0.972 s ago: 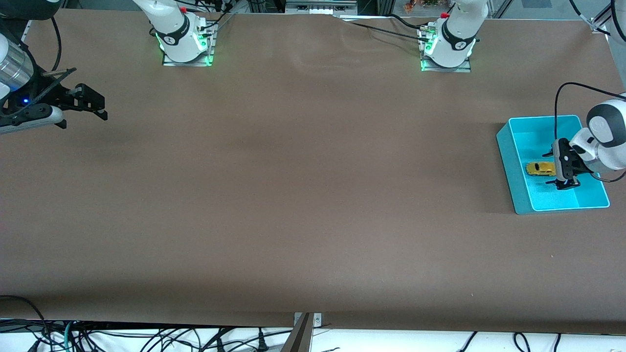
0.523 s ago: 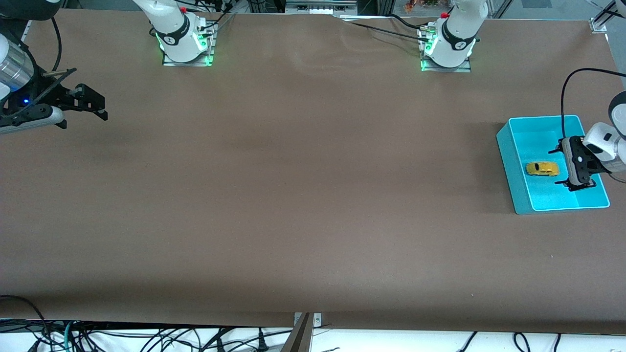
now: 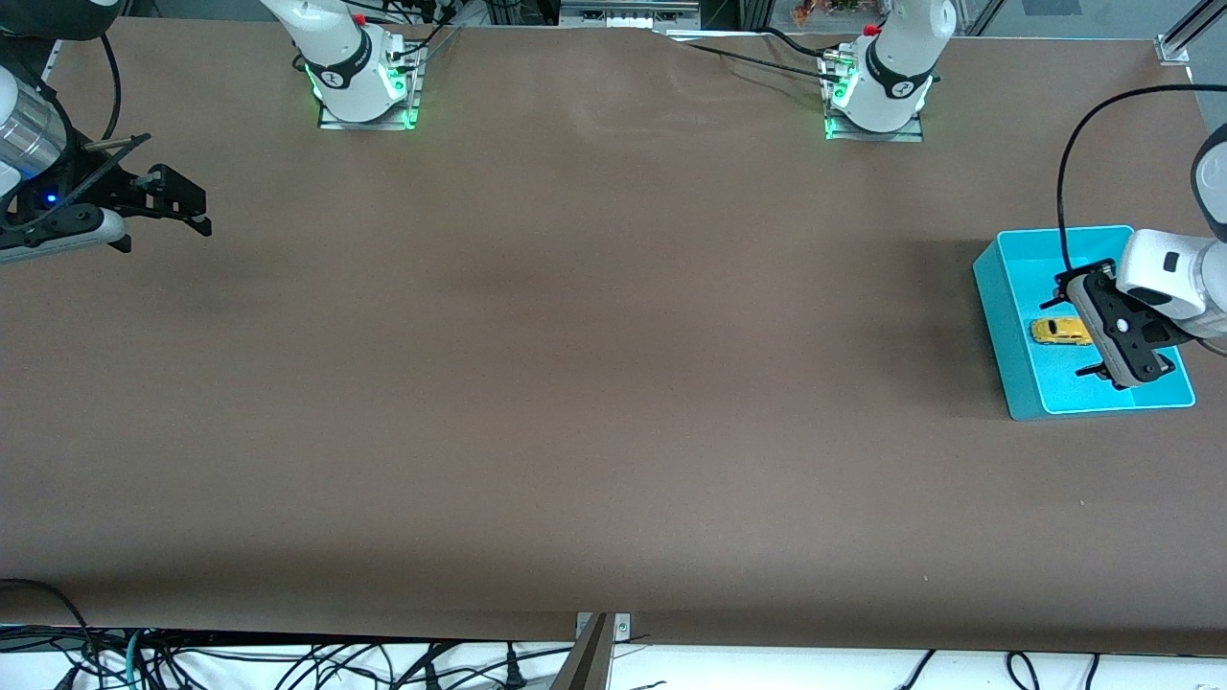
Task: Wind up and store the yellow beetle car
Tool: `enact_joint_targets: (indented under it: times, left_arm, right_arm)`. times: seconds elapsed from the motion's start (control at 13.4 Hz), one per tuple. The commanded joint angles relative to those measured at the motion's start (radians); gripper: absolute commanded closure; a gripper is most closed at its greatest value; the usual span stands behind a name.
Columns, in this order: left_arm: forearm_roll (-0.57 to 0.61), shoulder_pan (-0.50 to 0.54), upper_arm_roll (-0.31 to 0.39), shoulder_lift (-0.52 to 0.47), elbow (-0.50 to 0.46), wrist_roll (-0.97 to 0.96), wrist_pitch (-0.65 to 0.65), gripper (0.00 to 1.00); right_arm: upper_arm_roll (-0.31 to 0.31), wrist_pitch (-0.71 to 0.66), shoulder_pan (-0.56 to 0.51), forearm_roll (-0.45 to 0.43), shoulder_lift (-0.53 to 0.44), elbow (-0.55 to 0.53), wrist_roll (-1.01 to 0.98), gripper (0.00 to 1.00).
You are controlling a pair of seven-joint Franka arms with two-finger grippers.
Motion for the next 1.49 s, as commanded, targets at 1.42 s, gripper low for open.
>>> enact_joint_targets:
  times: [1.42]
  left_arm:
    - [-0.045,-0.248,0.134,-0.129,0.053,-1.154,-0.286,0.0]
  right_arm:
    - [0.006,-0.014,0.004,0.003,0.007,0.022,-0.007,0.0]
